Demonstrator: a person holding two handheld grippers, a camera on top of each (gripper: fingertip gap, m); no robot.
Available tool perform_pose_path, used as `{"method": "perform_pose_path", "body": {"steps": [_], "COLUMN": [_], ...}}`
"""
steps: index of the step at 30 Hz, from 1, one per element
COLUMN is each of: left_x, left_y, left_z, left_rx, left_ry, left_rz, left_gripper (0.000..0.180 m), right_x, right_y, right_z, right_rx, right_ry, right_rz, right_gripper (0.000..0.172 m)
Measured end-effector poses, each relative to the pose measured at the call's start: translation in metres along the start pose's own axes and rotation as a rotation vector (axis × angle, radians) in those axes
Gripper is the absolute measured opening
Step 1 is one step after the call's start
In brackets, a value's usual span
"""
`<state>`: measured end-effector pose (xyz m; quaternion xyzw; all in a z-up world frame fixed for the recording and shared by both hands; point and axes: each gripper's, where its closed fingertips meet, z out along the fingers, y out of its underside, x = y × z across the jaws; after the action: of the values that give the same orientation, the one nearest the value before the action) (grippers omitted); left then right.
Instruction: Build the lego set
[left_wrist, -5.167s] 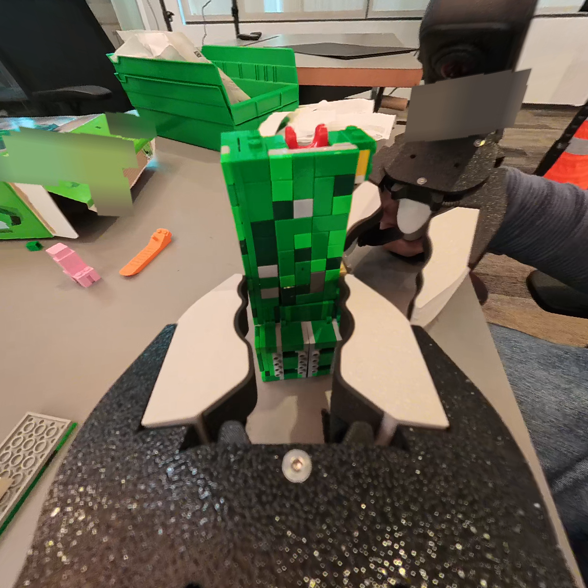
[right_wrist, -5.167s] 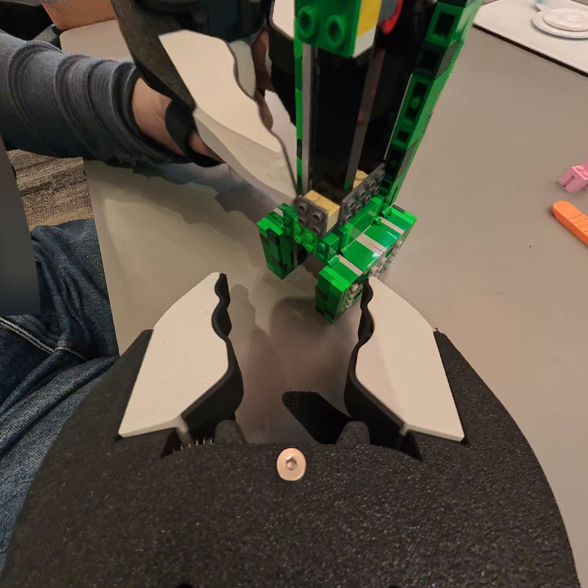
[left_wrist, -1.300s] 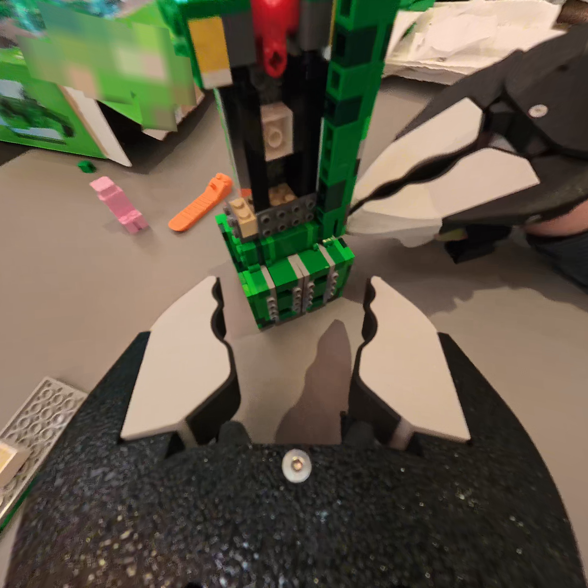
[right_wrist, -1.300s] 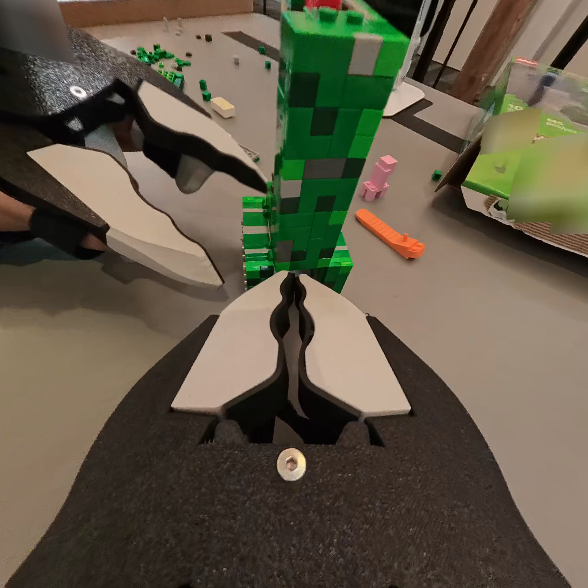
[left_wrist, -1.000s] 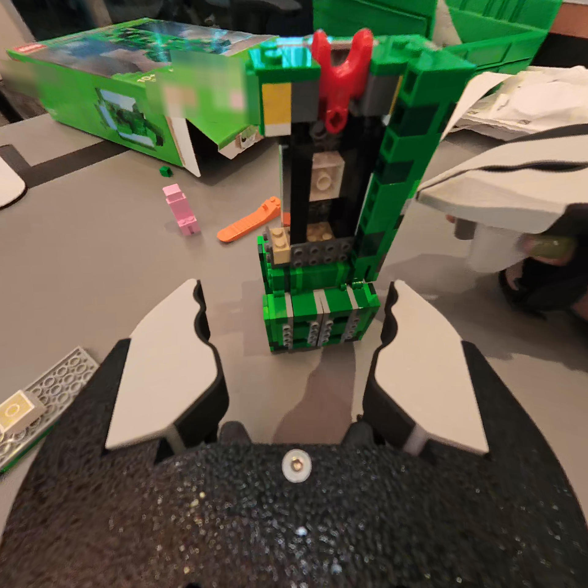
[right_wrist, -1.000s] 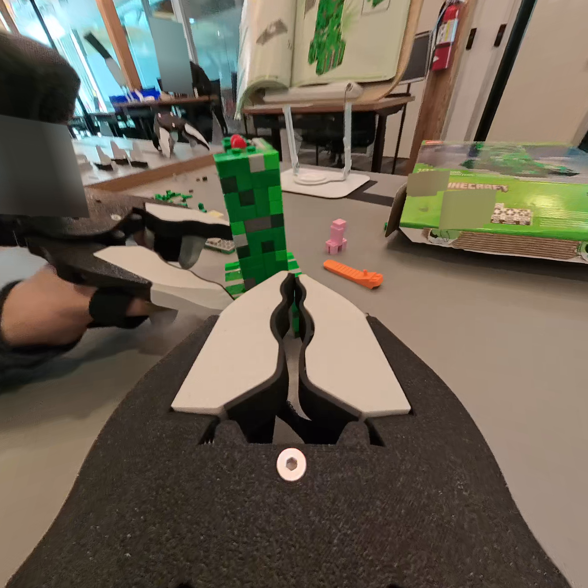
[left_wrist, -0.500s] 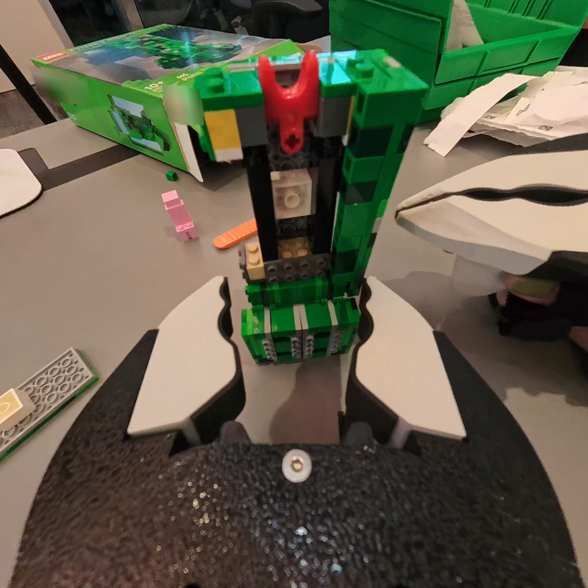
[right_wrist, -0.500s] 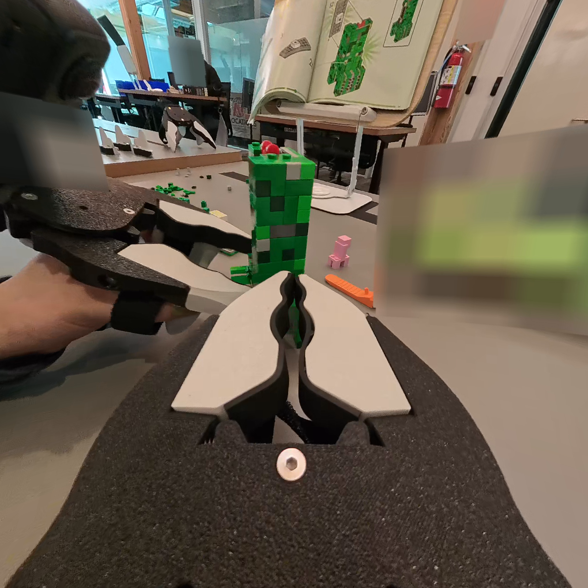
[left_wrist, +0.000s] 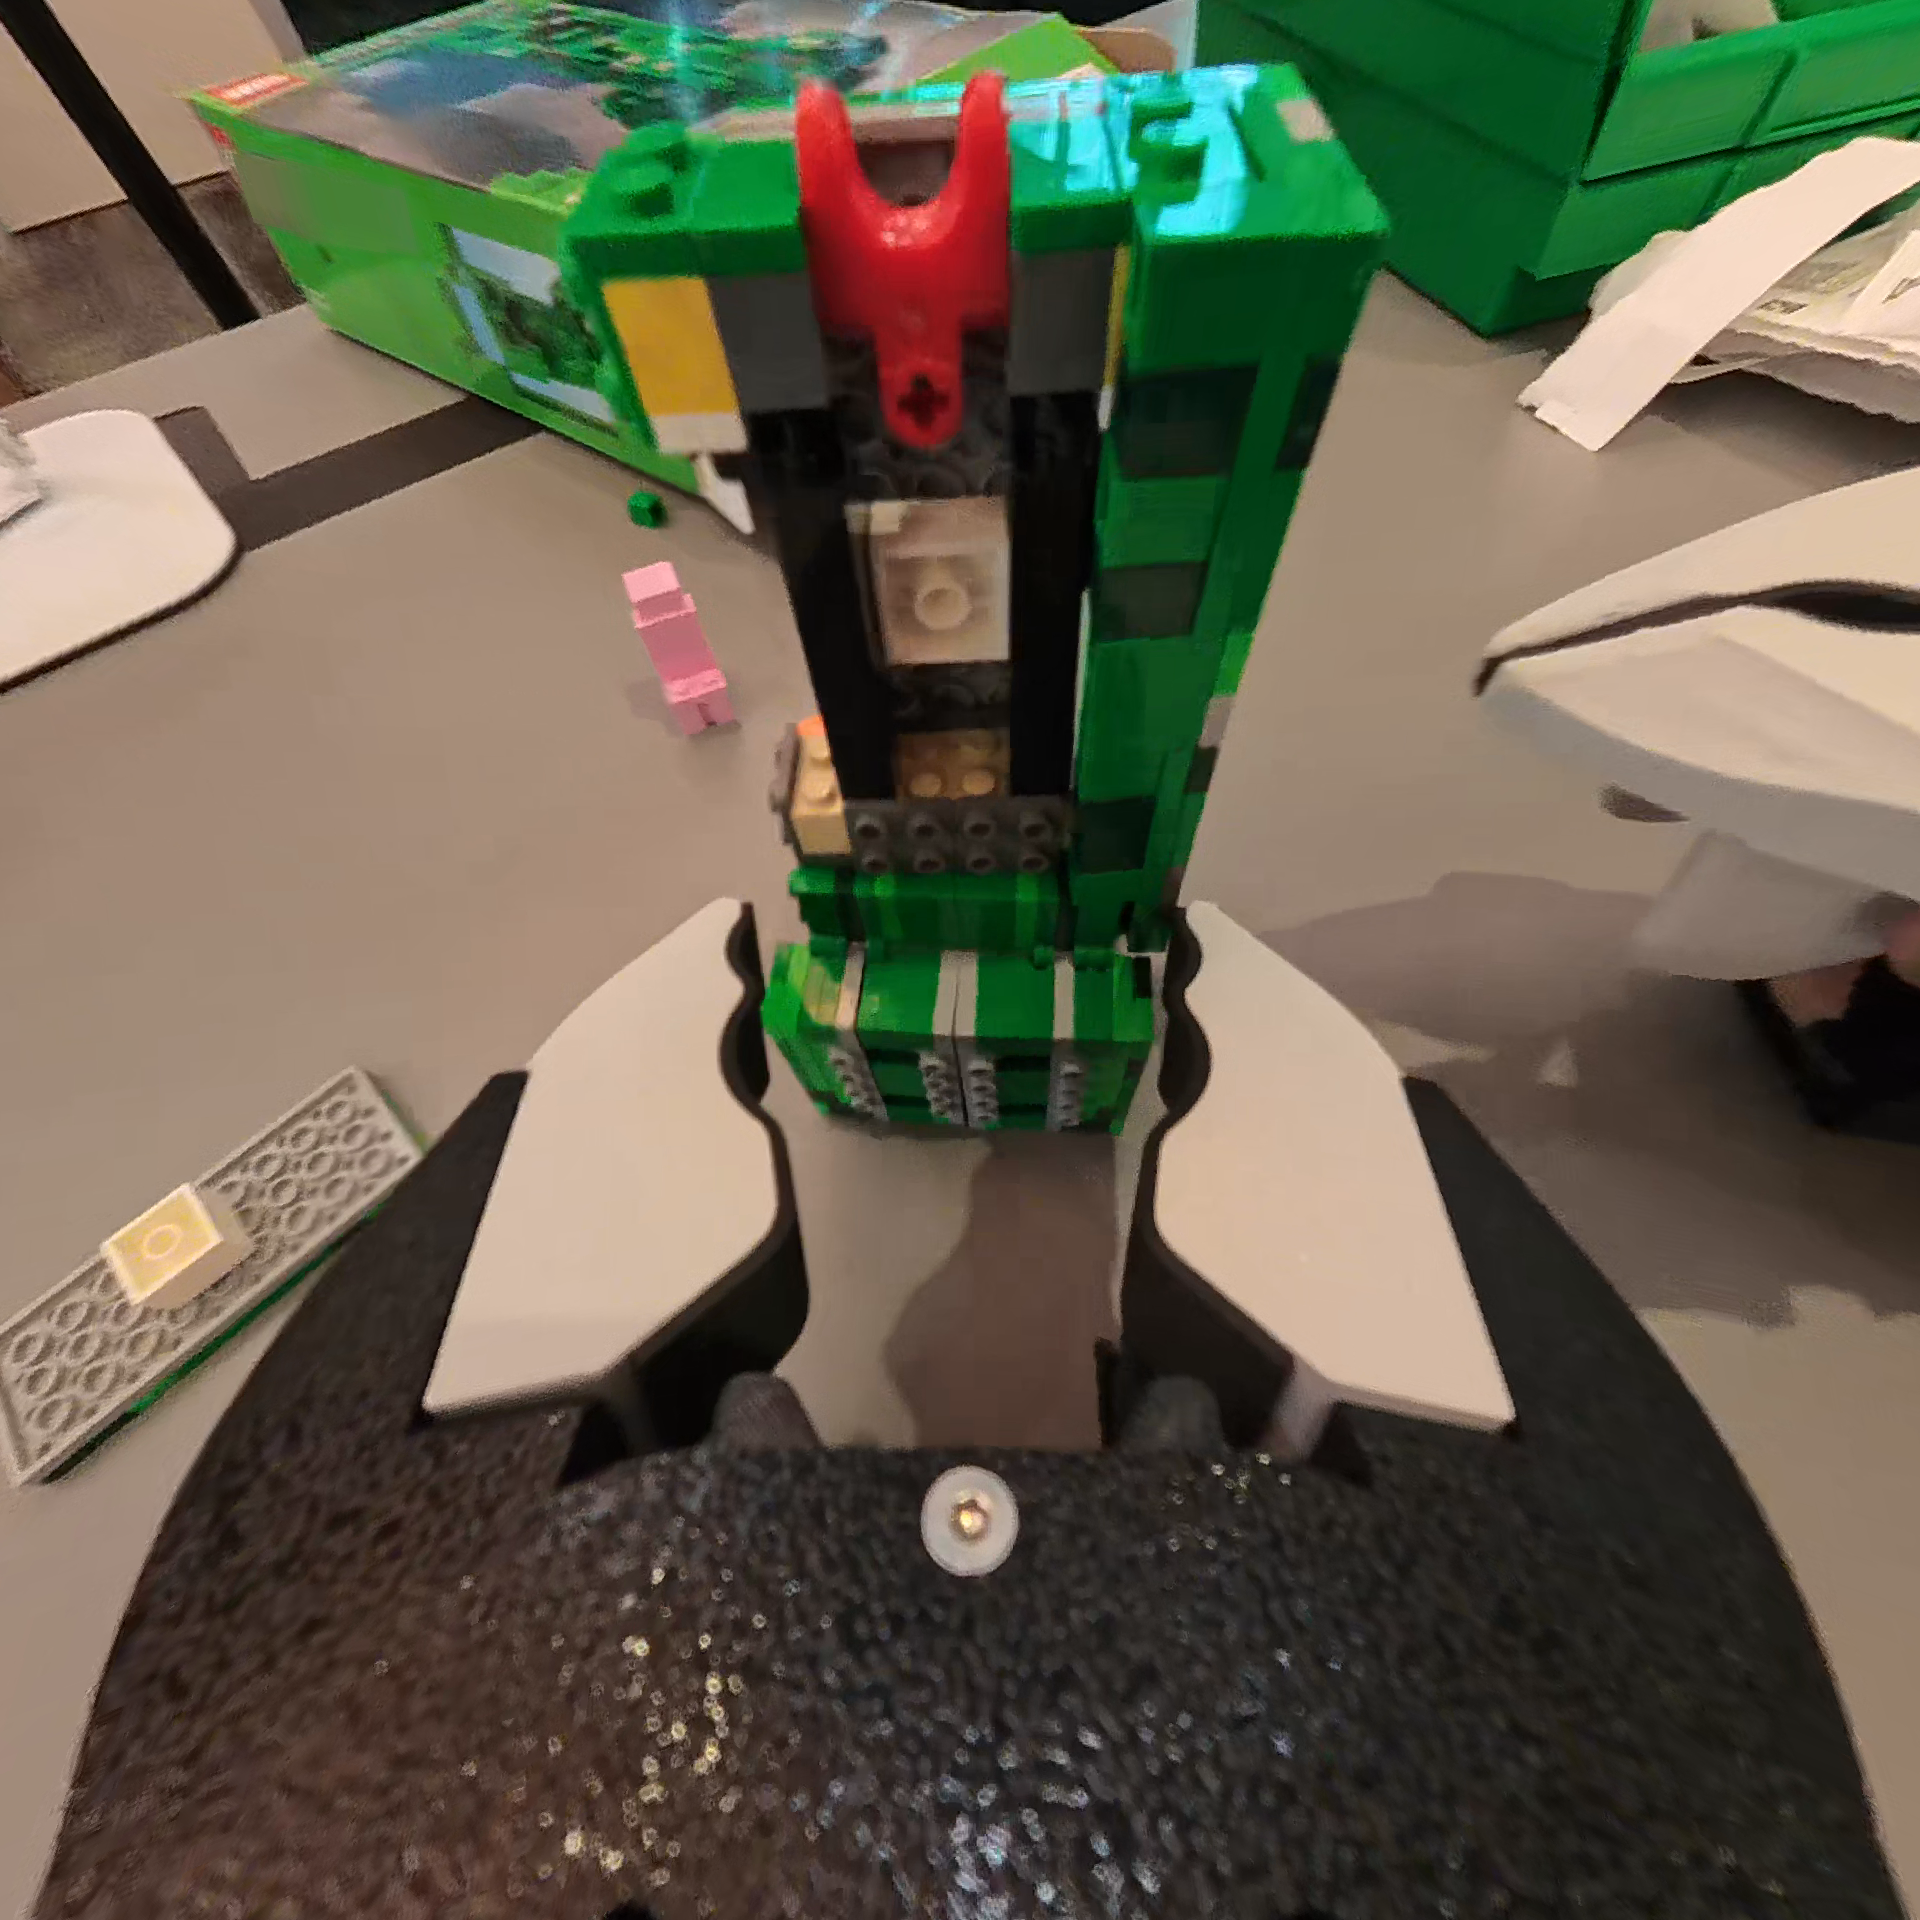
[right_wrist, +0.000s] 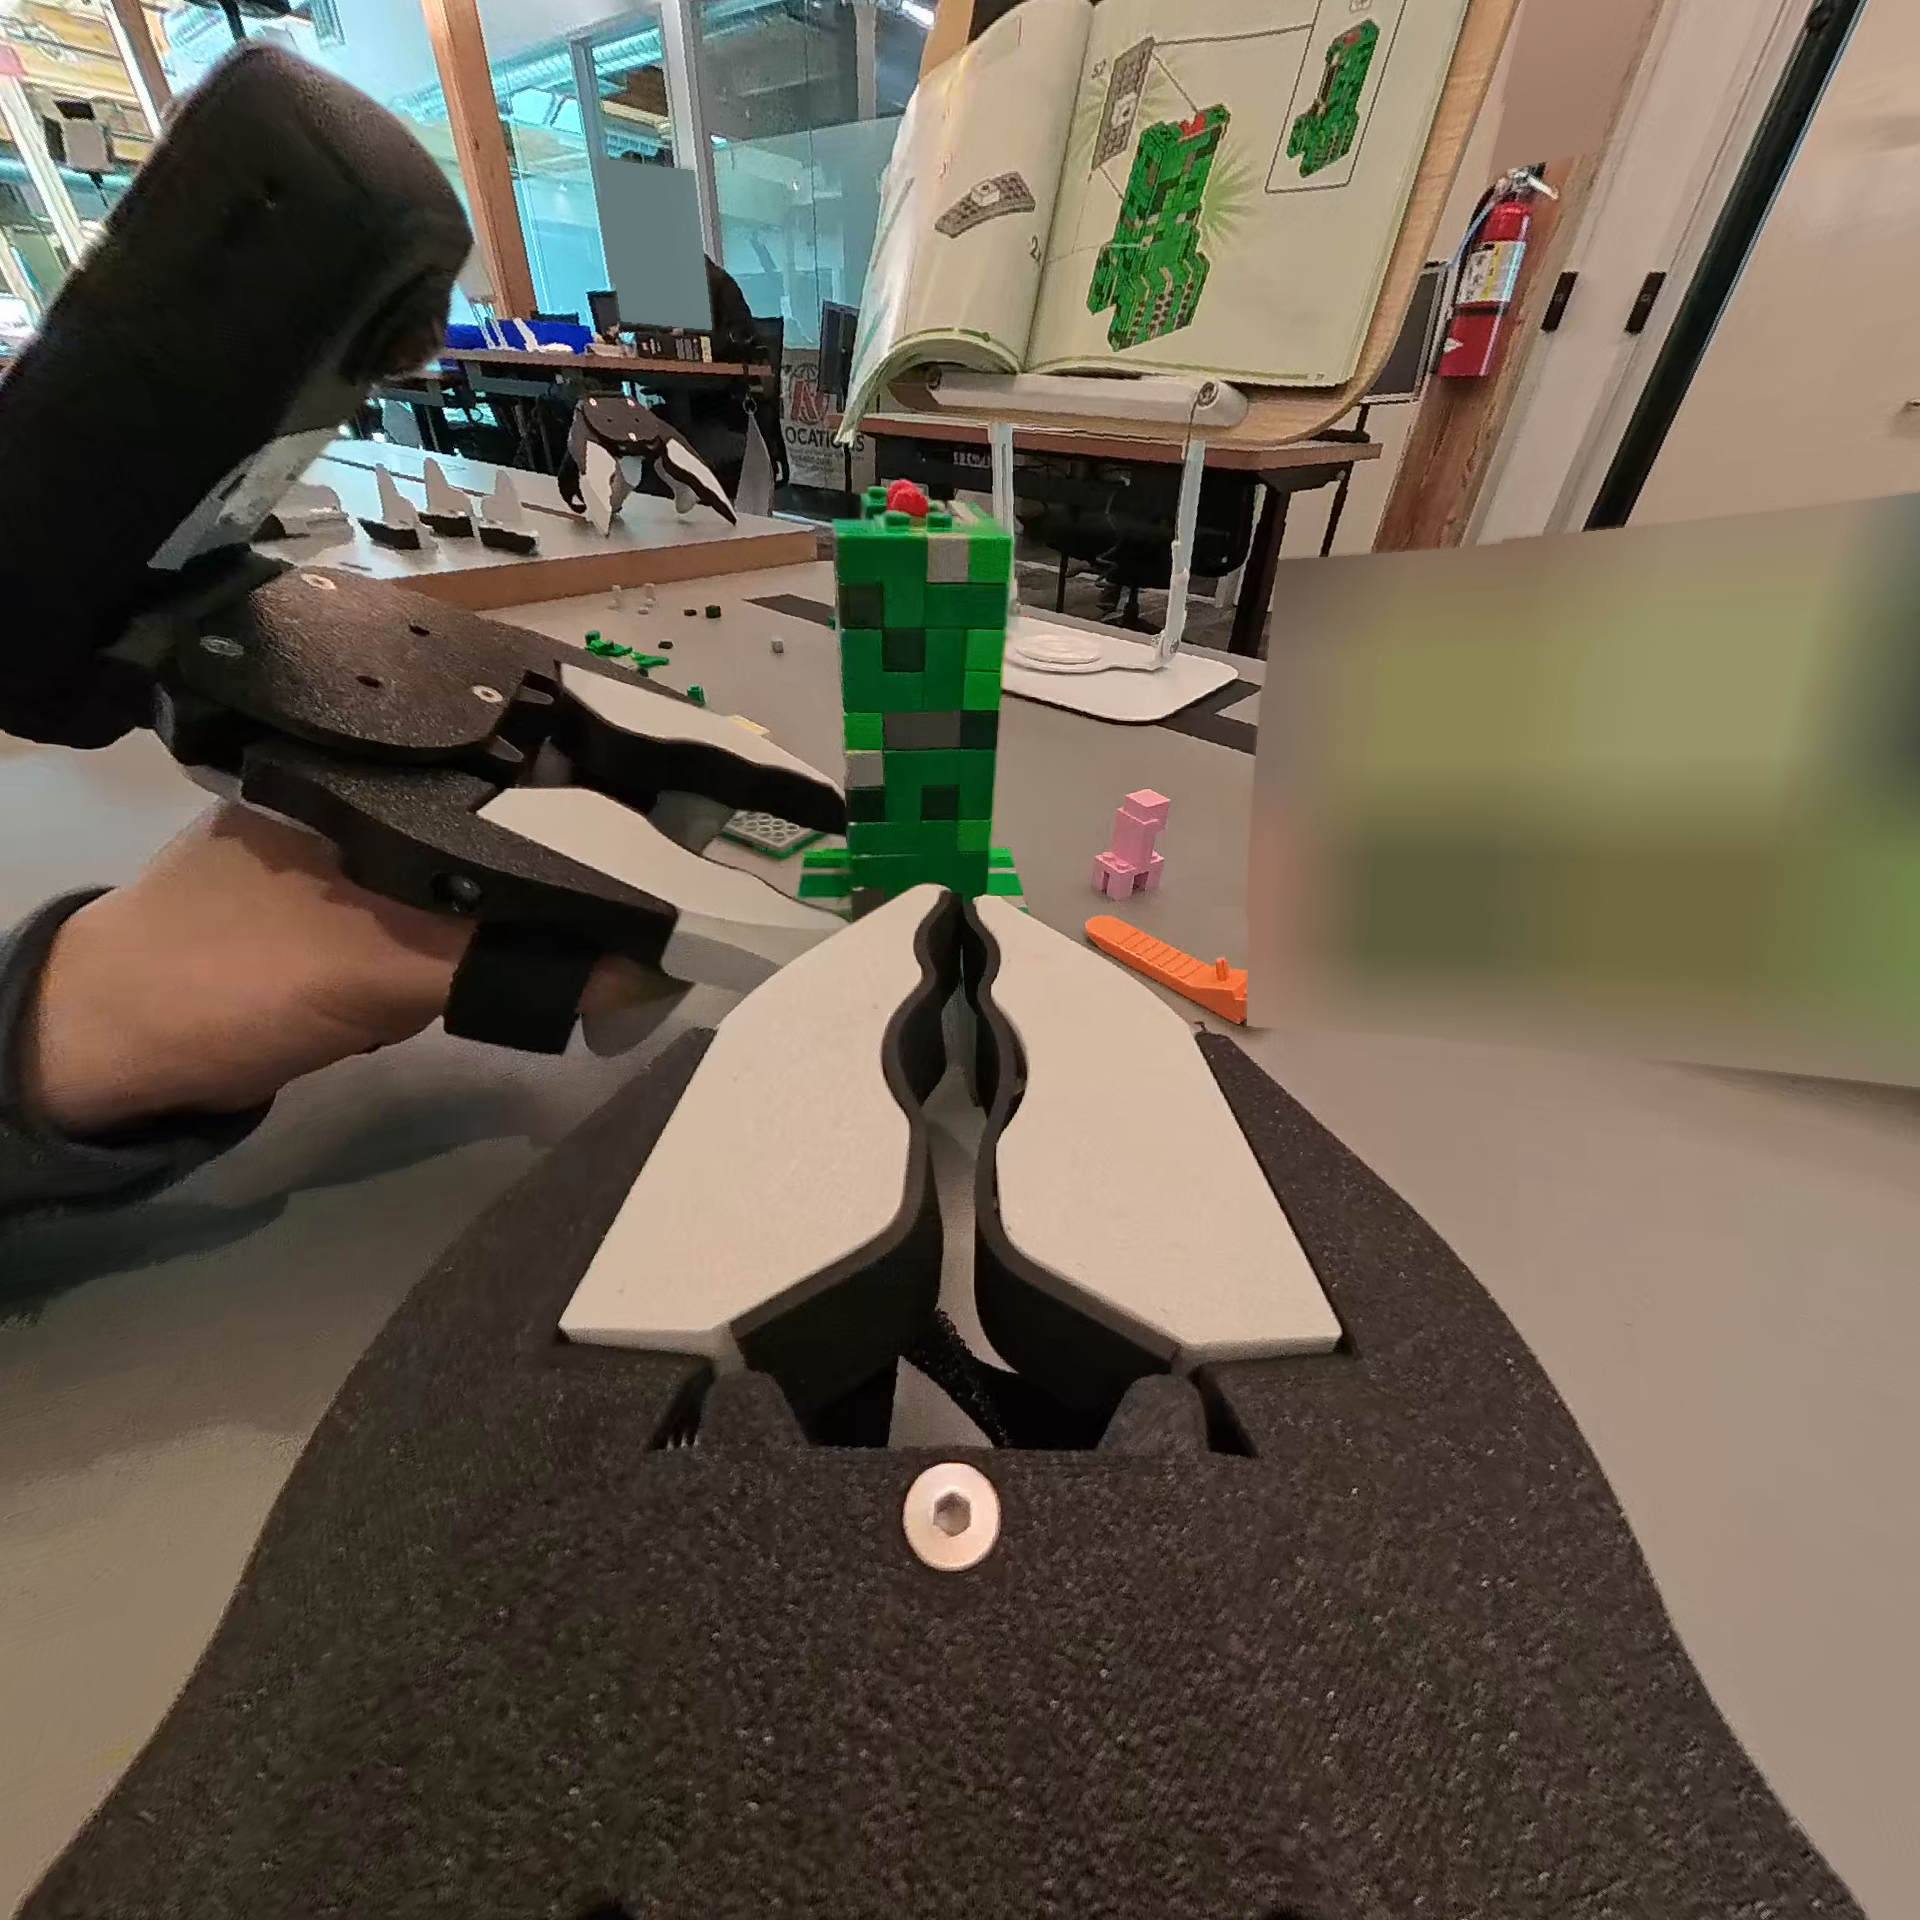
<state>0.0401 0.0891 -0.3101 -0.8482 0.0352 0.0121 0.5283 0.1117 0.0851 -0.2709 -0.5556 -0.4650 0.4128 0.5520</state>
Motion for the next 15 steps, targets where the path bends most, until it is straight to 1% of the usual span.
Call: {"method": "perform_pose_path", "body": {"steps": [2, 4, 7, 11, 15], "left_x": [-0.0064, -0.0071, -0.0035, -0.0012, -0.0045], "left_y": [-0.0026, -0.0070, -0.0045, -0.0040, -0.0069], "left_z": [-0.0031, -0.0049, -0.0012, 0.0006, -0.0025], "left_rx": [0.030, 0.068, 0.067, 0.088, 0.118], "left_ry": [-0.009, 0.020, 0.064, 0.127, 0.129], "left_rz": [-0.017, -0.042, -0.018, -0.021, 0.006], "left_gripper": [0.077, 0.079, 0.080, 0.075, 0.073], "right_x": [-0.0002, -0.0006, -0.0001, -0.0011, -0.0010], "right_y": [0.0003, 0.0006, -0.0001, -0.0009, -0.0015], "right_z": [0.0002, 0.0003, -0.0003, -0.0007, -0.0012], "right_rx": [-0.002, -0.004, 0.002, 0.008, 0.013], "right_ry": [0.001, -0.001, -0.001, -0.015, -0.017], "right_rz": [-0.004, -0.005, 0.001, 0.023, 0.024], "right_gripper": [0.000, 0.000, 0.000, 0.000, 0.000]}}
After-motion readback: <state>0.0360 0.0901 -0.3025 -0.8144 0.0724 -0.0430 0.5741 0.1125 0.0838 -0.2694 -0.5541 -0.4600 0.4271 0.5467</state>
